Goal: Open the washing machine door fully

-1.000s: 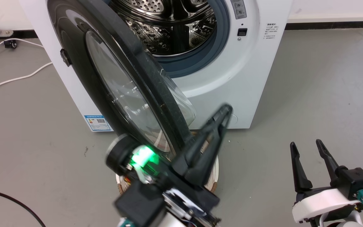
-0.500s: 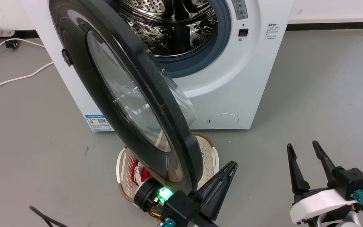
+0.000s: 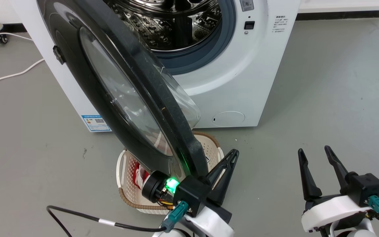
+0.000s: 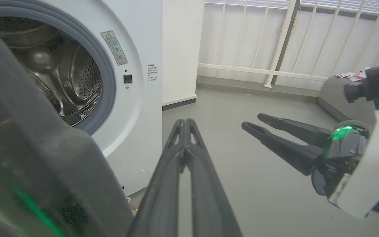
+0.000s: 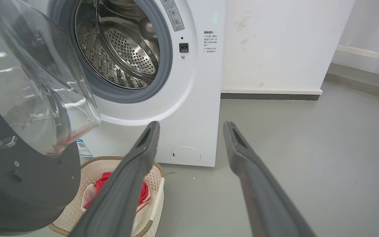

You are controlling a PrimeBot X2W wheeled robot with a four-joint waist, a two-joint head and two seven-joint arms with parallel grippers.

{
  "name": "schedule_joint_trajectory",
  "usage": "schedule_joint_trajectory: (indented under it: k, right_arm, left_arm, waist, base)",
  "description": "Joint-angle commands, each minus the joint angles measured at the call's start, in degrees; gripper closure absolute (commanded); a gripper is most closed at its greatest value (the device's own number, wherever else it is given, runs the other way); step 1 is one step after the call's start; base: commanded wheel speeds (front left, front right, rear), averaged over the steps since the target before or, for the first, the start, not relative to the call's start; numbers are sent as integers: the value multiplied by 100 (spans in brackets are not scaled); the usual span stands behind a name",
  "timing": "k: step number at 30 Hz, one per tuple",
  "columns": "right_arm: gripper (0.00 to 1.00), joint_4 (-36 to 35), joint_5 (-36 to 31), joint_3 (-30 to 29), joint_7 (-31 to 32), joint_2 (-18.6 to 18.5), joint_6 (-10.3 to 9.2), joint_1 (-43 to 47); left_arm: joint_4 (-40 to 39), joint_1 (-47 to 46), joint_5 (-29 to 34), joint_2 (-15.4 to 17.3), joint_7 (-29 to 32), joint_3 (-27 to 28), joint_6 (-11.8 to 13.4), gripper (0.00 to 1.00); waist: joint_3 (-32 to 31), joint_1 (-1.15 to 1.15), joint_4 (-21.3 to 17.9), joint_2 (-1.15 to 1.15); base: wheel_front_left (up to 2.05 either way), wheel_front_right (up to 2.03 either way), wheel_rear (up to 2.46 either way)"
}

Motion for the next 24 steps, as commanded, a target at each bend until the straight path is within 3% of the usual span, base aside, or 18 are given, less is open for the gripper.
schedule_joint_trajectory:
  k: [1, 14, 24]
  right_arm:
    - [0, 23, 19, 3, -4, 19, -4, -84]
    - [0, 116, 115, 60, -32, 19, -4, -112]
    - [0, 137, 135, 54, -36, 19, -4, -99]
  left_arm:
    - [78, -100, -34, -7, -58, 1, 55, 100]
    - [734, -412, -327, 7, -431, 147, 653, 100]
    - [504, -42, -304, 221, -530, 268, 966, 100]
  waist:
    - [18, 0, -3, 0]
    - [44, 0, -10, 0]
    - [26, 0, 73, 0]
  base:
    - [0, 0, 0]
    - [0, 0, 0]
    - [0, 0, 0]
